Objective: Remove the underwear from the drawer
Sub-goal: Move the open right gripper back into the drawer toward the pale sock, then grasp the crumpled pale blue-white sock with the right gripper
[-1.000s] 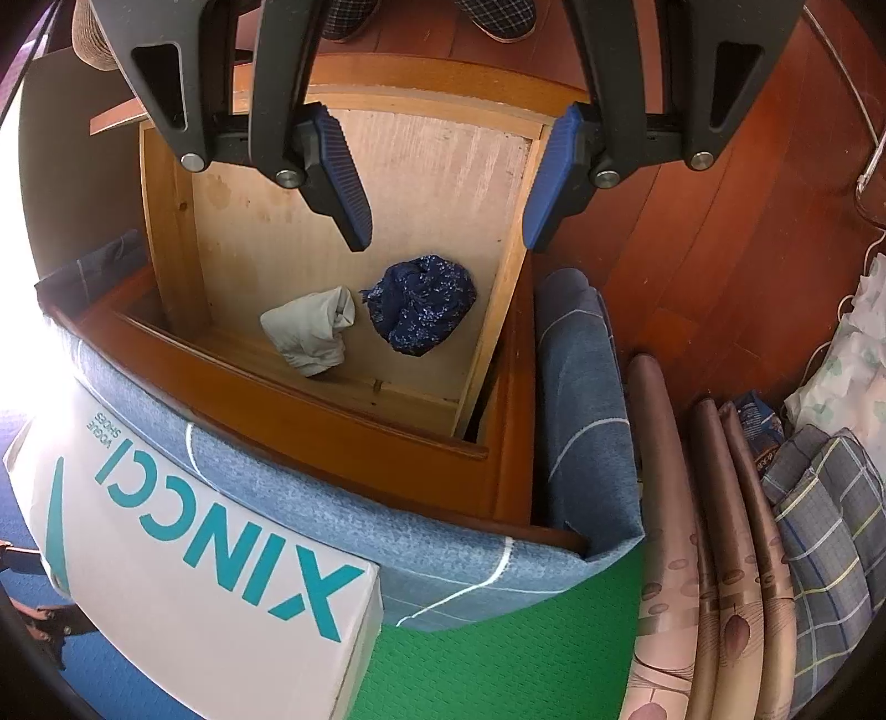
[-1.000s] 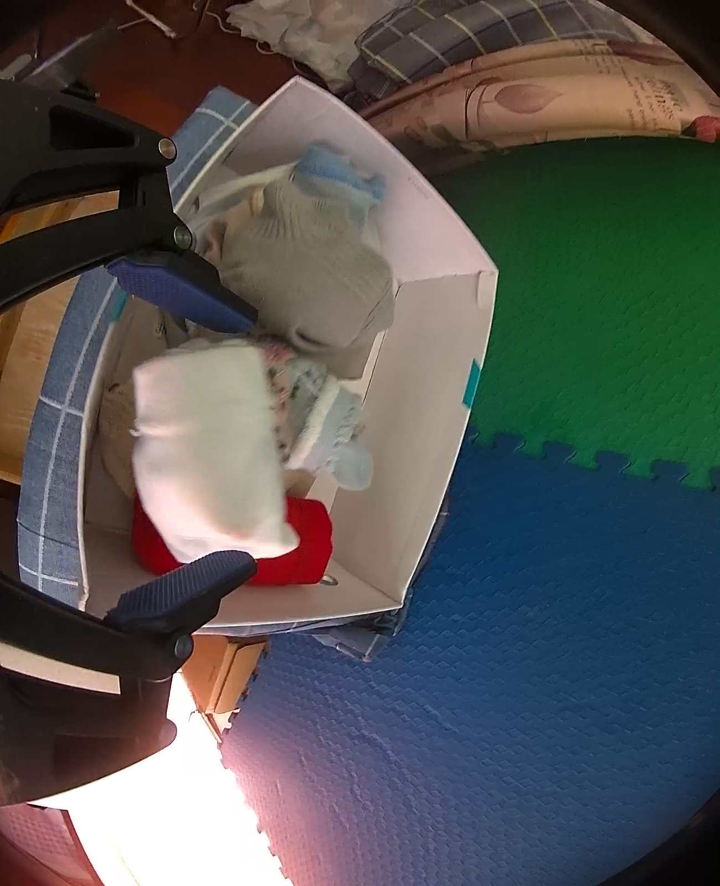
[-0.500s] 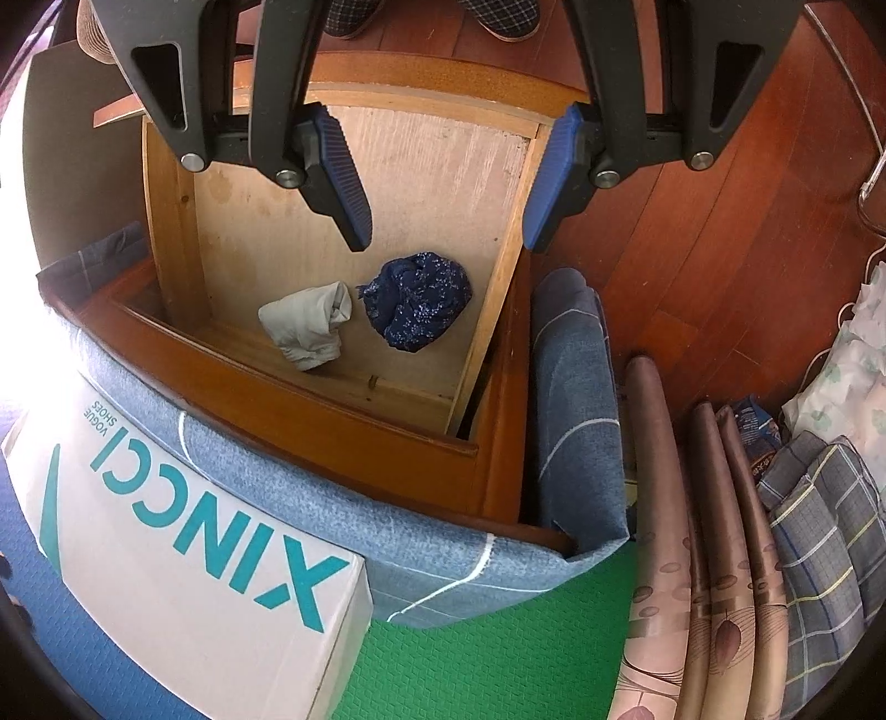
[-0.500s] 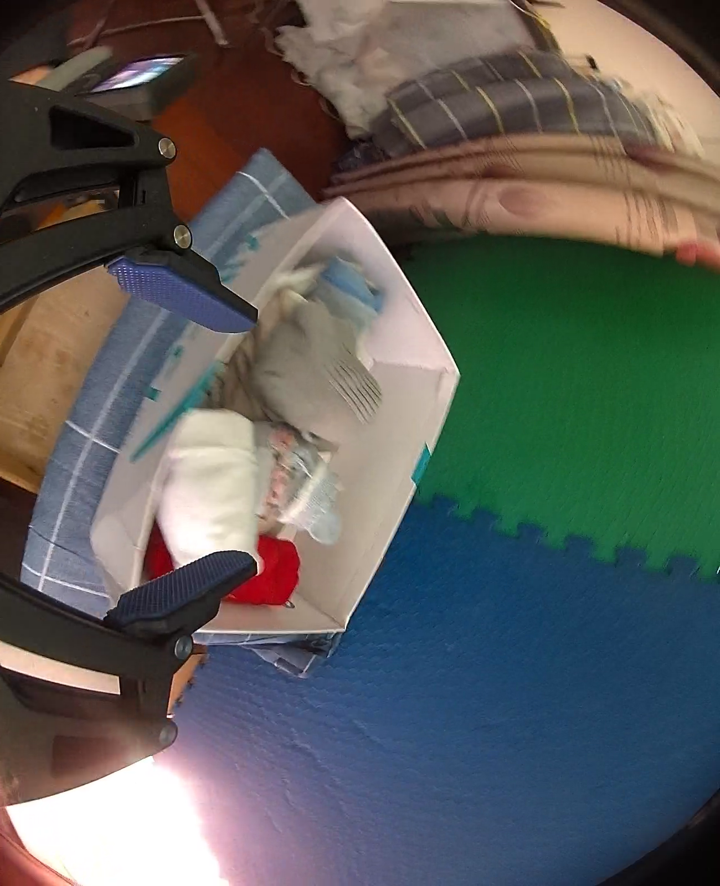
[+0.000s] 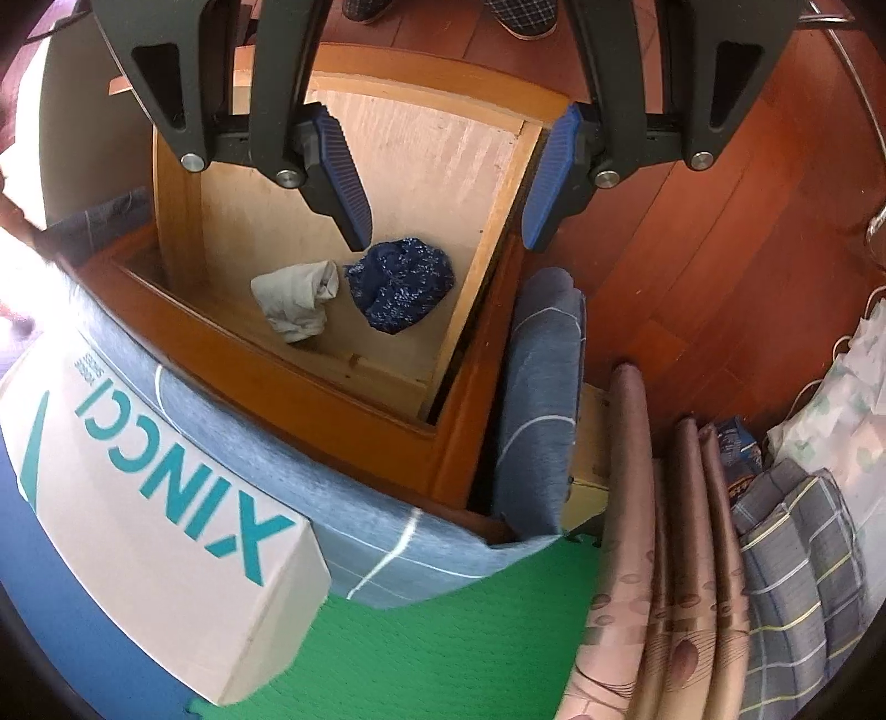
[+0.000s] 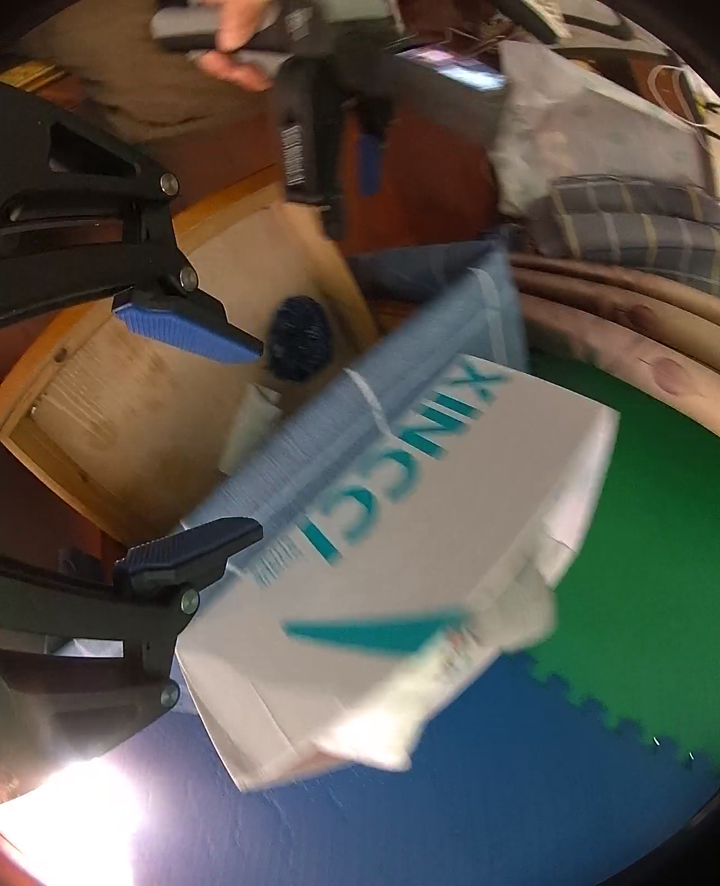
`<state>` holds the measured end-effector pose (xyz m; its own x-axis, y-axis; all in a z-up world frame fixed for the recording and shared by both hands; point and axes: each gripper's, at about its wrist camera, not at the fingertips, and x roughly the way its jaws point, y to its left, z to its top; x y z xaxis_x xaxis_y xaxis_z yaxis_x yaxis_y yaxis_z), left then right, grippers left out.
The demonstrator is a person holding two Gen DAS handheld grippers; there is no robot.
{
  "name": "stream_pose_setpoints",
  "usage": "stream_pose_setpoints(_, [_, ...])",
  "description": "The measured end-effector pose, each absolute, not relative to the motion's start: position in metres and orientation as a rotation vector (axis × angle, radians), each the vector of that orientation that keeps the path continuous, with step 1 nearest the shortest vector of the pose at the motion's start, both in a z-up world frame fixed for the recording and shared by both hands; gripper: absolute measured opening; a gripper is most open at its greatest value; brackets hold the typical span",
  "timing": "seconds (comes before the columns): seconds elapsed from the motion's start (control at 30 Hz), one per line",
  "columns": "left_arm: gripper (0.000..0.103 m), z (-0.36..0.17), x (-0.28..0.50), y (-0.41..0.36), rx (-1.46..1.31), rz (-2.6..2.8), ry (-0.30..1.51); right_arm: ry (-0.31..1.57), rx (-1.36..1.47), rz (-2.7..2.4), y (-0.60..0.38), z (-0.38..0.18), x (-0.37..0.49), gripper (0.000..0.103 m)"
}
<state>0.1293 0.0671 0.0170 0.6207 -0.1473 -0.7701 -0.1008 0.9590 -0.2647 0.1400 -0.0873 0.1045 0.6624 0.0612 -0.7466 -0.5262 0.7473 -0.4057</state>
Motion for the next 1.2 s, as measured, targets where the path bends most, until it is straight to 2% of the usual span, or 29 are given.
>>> stream_pose_setpoints(0.17, [0.058, 0.016, 0.129, 0.071, -0.312, -0.022, 0.909, 0.864, -0.699, 0.403, -0.085, 0.057, 0.152, 0.053])
stream_pose_setpoints(0.3, [0.058, 0.015, 0.129, 0.075, -0.333, 0.000, 0.929, 0.911, -0.757, 0.419, -0.080, 0.023, 0.168, 0.039])
stream_pose_setpoints(0.63, [0.058, 0.014, 0.130, 0.079, -0.353, 0.000, 0.933, 0.909, -0.972, 0.421, -0.066, -0.049, 0.205, 0.039])
stream_pose_setpoints(0.83, [0.058, 0.011, 0.132, 0.081, -0.372, -0.003, 0.940, 0.835, -1.149, 0.376, -0.059, -0.091, 0.216, 0.039])
stream_pose_setpoints(1.07, [0.058, 0.010, 0.134, 0.081, -0.387, -0.015, 0.944, 0.797, -1.228, 0.360, -0.060, -0.118, 0.223, 0.039])
stream_pose_setpoints(1.2, [0.058, 0.010, 0.135, 0.081, -0.386, -0.023, 0.949, 0.772, -1.238, 0.348, -0.064, -0.131, 0.229, 0.045])
